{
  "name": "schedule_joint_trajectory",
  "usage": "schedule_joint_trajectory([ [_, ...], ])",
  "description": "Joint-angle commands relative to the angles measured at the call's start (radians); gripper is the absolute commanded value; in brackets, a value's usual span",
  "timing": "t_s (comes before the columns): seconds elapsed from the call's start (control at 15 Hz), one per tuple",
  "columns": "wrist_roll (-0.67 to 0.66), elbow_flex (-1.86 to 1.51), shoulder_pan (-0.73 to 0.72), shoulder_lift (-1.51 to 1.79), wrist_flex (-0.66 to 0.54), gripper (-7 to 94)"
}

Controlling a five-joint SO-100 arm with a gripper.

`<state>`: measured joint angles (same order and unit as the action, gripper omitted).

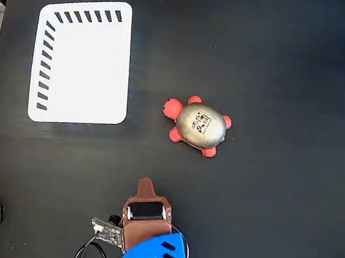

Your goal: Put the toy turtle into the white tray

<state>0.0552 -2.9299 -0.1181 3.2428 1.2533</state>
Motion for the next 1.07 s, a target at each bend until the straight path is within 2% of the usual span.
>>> schedule_joint_trajectory([
  [0.0,0.006,0.011,-0.011,0.008,0.017,0],
  [1.0,-0.009,0.011,-0.026,0.006,0.015,0],
])
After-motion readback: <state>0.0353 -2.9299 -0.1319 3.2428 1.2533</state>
